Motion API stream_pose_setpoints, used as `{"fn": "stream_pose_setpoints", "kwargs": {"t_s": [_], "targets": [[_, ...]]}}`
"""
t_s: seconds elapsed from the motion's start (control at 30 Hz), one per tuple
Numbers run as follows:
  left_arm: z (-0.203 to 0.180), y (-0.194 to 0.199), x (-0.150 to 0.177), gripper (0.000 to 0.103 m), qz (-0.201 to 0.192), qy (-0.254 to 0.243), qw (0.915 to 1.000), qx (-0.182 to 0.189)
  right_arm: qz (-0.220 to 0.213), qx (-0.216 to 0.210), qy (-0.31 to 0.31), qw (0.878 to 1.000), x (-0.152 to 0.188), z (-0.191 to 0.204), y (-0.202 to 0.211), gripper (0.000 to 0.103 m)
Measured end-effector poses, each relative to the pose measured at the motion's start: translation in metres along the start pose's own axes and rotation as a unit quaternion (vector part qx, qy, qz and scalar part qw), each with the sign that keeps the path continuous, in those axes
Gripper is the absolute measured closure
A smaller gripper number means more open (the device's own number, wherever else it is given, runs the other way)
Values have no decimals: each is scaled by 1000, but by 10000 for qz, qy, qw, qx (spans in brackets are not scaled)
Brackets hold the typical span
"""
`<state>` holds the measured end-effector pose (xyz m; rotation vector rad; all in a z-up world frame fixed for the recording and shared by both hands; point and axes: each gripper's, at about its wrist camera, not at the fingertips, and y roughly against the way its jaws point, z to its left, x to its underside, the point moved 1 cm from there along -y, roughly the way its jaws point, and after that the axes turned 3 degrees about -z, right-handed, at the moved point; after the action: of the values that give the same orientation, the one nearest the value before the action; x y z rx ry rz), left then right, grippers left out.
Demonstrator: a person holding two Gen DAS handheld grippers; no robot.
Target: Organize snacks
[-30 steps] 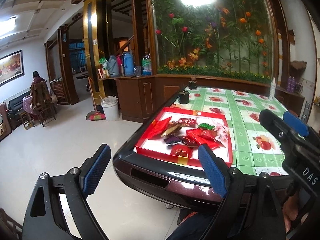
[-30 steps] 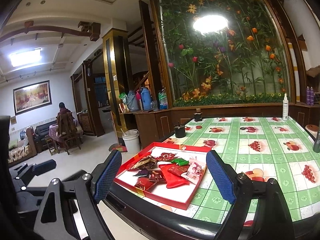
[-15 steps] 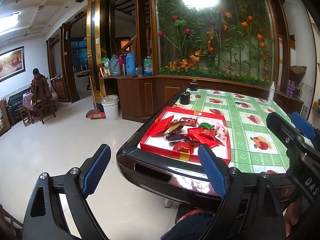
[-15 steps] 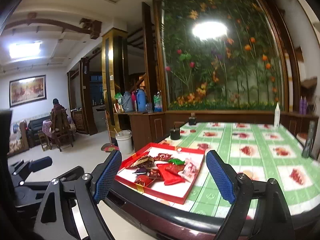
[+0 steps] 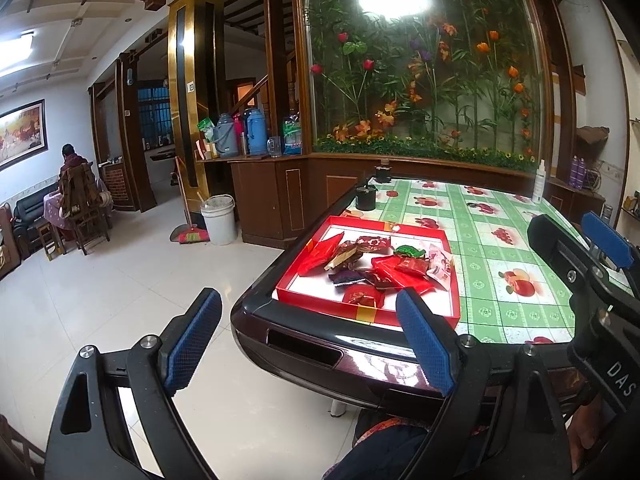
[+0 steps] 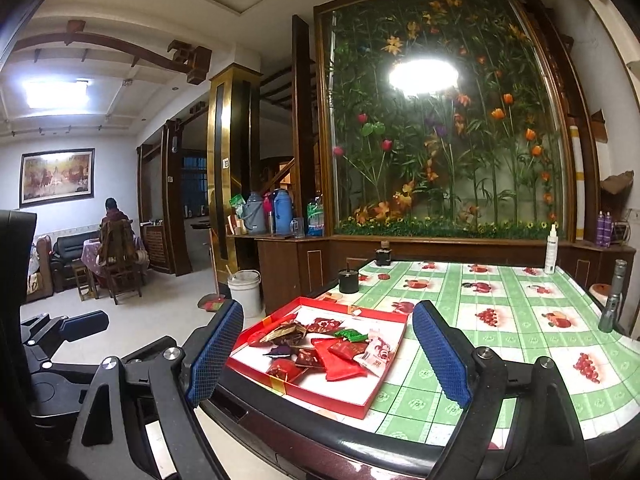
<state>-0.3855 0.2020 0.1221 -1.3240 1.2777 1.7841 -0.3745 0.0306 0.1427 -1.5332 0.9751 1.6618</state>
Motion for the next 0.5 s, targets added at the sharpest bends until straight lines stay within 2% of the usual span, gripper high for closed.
{"fn": "stream_pose_setpoints", "kwargs": {"t_s": [0.5], "targets": [[-3,-7,-9,13,-78,-118,9999,-48,68,-53,-201,9998,0,-11,-12,15]]}}
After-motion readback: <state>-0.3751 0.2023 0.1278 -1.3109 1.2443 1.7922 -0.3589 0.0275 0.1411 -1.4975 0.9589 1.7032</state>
